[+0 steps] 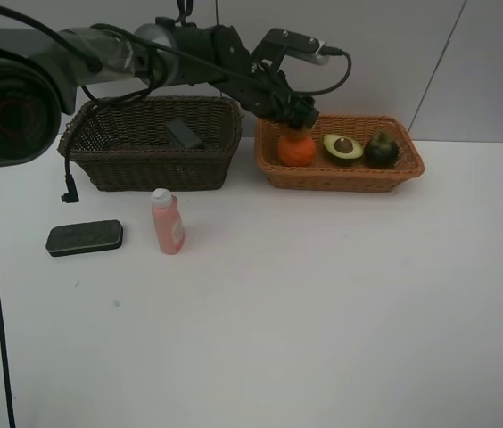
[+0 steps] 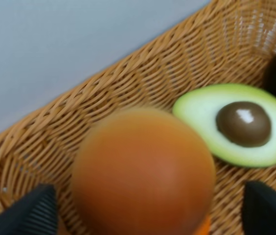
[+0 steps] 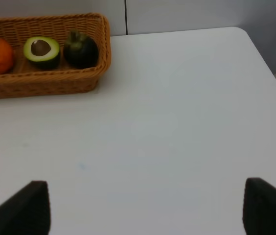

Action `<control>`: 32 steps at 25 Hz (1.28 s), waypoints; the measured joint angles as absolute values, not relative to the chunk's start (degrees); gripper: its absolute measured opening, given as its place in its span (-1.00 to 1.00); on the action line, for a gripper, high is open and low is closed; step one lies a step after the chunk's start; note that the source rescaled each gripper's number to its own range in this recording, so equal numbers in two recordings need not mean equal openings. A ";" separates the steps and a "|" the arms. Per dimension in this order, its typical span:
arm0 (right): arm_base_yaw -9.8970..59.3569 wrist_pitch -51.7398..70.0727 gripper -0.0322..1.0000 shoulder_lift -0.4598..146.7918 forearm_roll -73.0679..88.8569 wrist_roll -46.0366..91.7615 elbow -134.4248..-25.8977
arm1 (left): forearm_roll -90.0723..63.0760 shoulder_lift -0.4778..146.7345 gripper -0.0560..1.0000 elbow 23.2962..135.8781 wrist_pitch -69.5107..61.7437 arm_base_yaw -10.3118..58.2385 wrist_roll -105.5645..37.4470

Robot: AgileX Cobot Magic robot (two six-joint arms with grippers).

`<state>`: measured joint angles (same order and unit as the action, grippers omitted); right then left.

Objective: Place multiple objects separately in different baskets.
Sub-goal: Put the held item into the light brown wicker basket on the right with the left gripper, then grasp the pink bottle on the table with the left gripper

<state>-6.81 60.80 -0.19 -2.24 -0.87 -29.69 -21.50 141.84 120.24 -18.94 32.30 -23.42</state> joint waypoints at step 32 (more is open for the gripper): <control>-6.81 60.80 0.97 -0.19 -2.24 -0.87 -29.69 | -1.20 122.86 0.98 120.42 -66.09 32.46 11.37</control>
<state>-6.81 60.80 -0.19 -2.24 -0.87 -29.69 -1.20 122.86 120.42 -66.09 32.46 11.37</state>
